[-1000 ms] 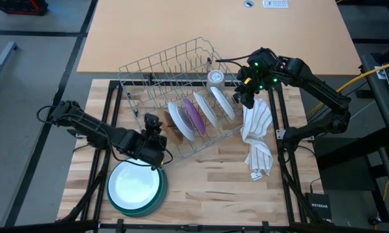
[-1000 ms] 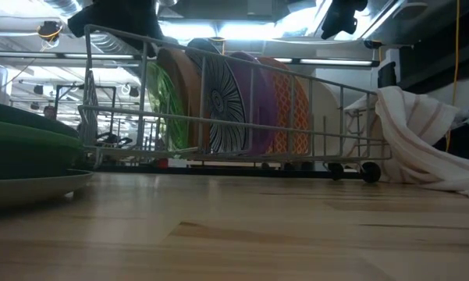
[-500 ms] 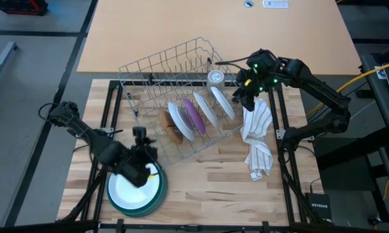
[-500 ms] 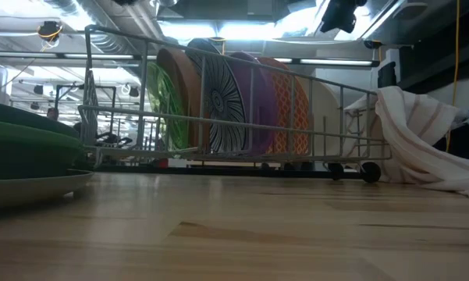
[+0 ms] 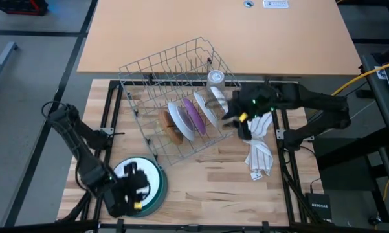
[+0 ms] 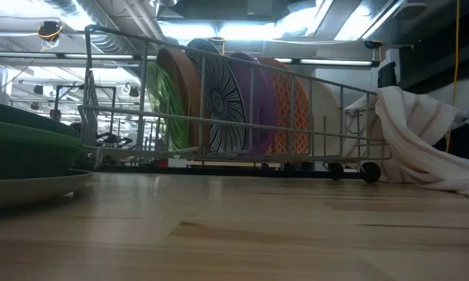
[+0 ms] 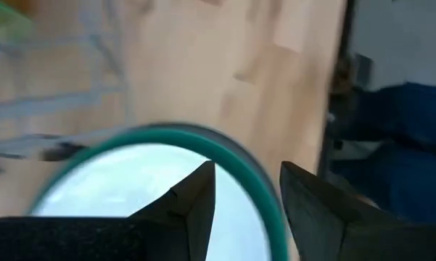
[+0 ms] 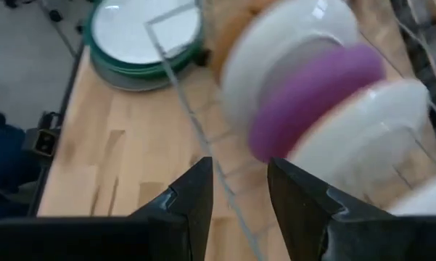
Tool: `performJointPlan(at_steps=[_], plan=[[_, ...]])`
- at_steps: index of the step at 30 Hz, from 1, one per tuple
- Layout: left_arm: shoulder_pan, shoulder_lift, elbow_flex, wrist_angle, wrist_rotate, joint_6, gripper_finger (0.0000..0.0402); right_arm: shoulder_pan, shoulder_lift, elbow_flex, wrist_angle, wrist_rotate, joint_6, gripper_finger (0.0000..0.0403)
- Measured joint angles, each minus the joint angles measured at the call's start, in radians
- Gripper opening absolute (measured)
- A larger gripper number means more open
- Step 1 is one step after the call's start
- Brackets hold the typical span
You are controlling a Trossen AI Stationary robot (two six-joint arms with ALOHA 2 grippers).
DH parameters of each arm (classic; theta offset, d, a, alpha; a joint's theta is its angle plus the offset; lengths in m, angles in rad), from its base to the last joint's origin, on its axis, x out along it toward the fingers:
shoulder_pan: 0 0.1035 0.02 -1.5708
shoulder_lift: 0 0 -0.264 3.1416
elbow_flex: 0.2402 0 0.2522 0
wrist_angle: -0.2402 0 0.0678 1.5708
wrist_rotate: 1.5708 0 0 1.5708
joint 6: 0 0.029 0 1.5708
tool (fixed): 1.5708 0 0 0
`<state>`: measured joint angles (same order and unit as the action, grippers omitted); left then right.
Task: Sort dishes
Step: Put the white plate into the dish rack
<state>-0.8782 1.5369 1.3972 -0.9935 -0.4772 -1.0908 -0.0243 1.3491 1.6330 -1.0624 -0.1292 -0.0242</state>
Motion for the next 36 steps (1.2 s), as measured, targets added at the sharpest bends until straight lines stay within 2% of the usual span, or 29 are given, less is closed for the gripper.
performJointPlan(at_steps=[9,12,19,24,36], plan=[[-0.104,0.196,0.0,0.232,0.041,0.074,0.0145,0.242,0.074,0.0,0.131,0.079,0.001,0.0136],[-0.12,0.253,0.0,0.252,0.06,0.058,0.0145,0.303,0.126,0.0,0.18,0.093,0.001,0.0136],[-0.128,0.282,-0.001,0.144,0.06,0.017,0.0145,0.407,0.262,0.0,0.302,0.109,0.005,0.0136],[-0.13,0.286,-0.002,-0.009,0.063,-0.095,0.0145,0.466,0.361,0.0,0.369,0.14,0.045,0.0136],[-0.165,0.291,-0.001,0.011,0.076,-0.183,0.0145,0.528,0.53,0.0,0.485,0.243,0.089,0.0136]])
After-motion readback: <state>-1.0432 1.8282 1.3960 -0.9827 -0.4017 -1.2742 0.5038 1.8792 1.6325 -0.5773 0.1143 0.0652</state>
